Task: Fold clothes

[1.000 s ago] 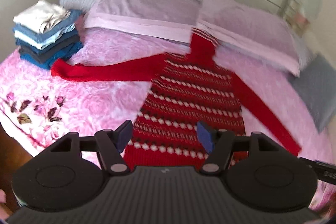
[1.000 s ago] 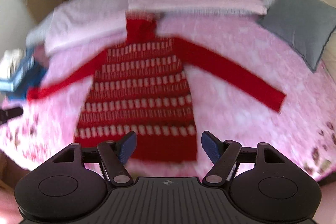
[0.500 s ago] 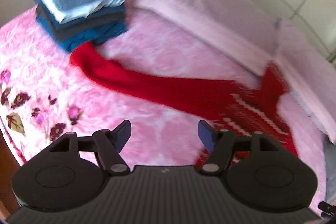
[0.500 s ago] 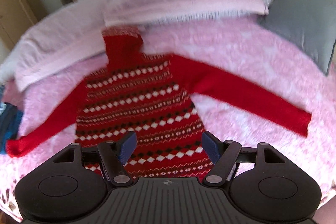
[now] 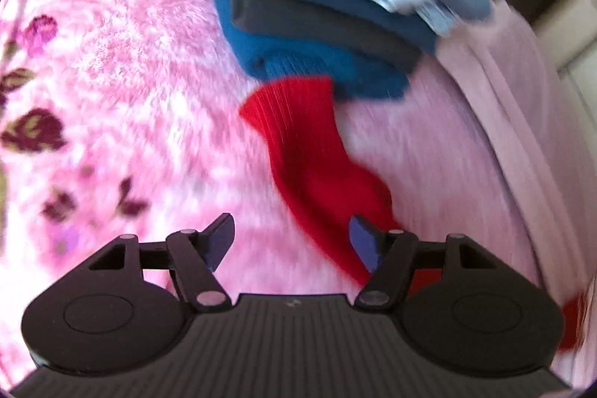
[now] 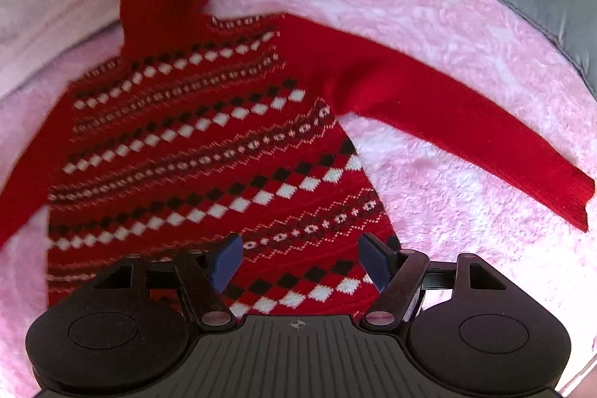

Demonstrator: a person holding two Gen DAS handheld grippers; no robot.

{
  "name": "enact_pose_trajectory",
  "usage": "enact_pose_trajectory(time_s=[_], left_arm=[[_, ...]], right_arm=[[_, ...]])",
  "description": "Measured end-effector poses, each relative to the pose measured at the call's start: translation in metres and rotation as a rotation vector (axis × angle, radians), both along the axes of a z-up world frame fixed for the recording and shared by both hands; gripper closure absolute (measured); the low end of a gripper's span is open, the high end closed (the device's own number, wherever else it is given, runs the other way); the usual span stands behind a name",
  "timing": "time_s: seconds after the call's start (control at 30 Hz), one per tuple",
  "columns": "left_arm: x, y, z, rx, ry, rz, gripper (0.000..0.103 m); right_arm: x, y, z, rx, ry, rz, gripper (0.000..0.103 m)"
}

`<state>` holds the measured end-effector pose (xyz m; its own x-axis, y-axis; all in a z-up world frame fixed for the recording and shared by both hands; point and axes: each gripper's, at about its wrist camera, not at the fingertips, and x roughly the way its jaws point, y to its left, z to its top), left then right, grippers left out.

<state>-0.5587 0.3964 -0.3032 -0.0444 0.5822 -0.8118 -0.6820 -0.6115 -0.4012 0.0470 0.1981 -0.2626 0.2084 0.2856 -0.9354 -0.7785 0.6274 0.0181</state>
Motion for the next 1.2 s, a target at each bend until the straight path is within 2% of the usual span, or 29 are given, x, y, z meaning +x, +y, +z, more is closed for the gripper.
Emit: enact_pose_trajectory(time_s=[0.07,0.17,0.23,0.27,0.33,0.4,0.5,0.57,0.67,0.73,0.77,0.8,0.83,0.87,0.97,1.1,1.2], left_arm=[[-0.009,0.009,-0.012,0.017,-0.028,0.064,0.039],[-0.014,0.020,-0.028,0.022,-0.051,0.127,0.049],[-0.014,0.025,-0.031,0.040,-0.040,0.122,0.073],[-0.014,0.028,-0.033,0.050,-0.033,0.116,0.100],[-0.010,0.028,-0.027,0.091,-0.058,0.120,0.102],[0.003,0.025,-0.010,0.182,-0.066,0.114,0.102],[0.058,0.026,0.035,0.306,-0.056,-0.075,0.102],[0.112,0.026,0.063,0.388,-0.089,-0.231,0.102],[0.217,0.022,0.094,0.500,-0.224,-0.498,0.102],[0.293,0.016,0.100,0.539,-0.342,-0.675,0.101],[0.332,0.011,0.100,0.539,-0.410,-0.780,0.097],[0.365,0.005,0.096,0.512,-0.445,-0.852,0.090],[0.395,-0.003,0.089,0.470,-0.463,-0.908,0.089],[0.411,-0.009,0.079,0.421,-0.454,-0.948,0.082],[0.437,-0.024,0.049,0.262,-0.383,-1.043,0.082],[0.408,-0.031,0.021,0.157,-0.228,-1.048,0.082],[0.375,-0.014,0.015,0.121,-0.061,-1.030,0.083]], right_arm=[[0.001,0.003,-0.012,-0.013,-0.010,0.025,0.031],[0.002,0.004,-0.028,-0.041,-0.031,0.057,0.031],[0.005,0.003,-0.037,-0.056,-0.037,0.074,0.031],[0.006,0.002,-0.041,-0.059,-0.035,0.081,0.031],[0.010,0.001,-0.047,-0.062,-0.026,0.094,0.031],[0.016,0.001,-0.051,-0.060,-0.021,0.108,0.031],[0.028,-0.004,-0.053,-0.048,-0.027,0.114,0.031],[0.040,-0.009,-0.051,-0.039,-0.019,0.092,0.031],[0.060,-0.016,-0.045,-0.010,0.001,0.040,0.031],[0.072,-0.018,-0.040,0.014,0.008,0.013,0.031],[0.077,-0.019,-0.037,0.027,0.006,0.007,0.031],[0.082,-0.020,-0.035,0.039,0.001,0.002,0.031],[0.087,-0.021,-0.033,0.050,-0.004,-0.004,0.031],[0.092,-0.022,-0.031,0.059,-0.007,-0.013,0.031],[0.110,-0.029,-0.029,0.085,-0.001,-0.054,0.031],[0.129,-0.039,-0.034,0.148,0.058,-0.113,0.031],[0.139,-0.037,-0.039,0.220,0.127,-0.147,0.032]])
